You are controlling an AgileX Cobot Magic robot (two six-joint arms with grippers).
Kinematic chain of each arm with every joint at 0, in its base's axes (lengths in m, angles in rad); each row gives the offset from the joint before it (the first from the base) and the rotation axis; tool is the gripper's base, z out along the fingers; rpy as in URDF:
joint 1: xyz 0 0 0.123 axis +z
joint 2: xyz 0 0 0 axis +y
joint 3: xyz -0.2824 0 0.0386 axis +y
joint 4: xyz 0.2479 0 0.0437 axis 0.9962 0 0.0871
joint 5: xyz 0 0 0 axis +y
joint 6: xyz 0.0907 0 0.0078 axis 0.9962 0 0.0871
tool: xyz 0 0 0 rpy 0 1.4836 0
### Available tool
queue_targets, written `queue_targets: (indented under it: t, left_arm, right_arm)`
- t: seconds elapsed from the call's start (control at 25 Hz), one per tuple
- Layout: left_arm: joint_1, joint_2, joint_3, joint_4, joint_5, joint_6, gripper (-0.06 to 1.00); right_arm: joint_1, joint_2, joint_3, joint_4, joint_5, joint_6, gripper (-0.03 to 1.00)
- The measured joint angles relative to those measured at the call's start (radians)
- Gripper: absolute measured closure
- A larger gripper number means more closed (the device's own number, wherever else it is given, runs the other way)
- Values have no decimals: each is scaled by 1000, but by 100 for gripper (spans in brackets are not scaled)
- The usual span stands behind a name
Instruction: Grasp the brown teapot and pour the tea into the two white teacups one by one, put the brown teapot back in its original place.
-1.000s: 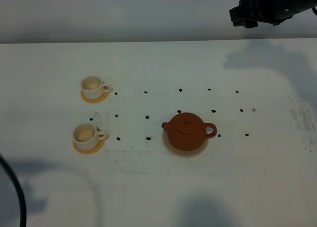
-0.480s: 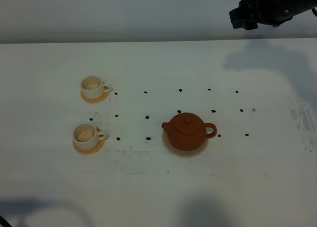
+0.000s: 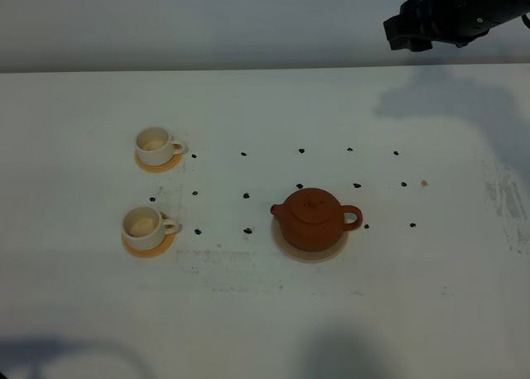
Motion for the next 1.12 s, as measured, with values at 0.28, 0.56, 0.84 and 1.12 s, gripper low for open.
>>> queue_targets:
  t: [0.28,0.56,0.84,1.12]
  left_arm:
    - [-4,-122,-1,-8,6,0,40]
    - [-4,-130,-1,-16,10,0,40]
    - [-4,-130,-1,-19,10,0,40]
    - [-4,-130,-1,-19,10,0,40]
  right_arm:
    - [0,0,0,-15,2,0,45]
    - [0,0,0,-43,27,4,45]
    - [0,0,0,-48,27,13,45]
    - [-3,-3,0,-23,44,38,45]
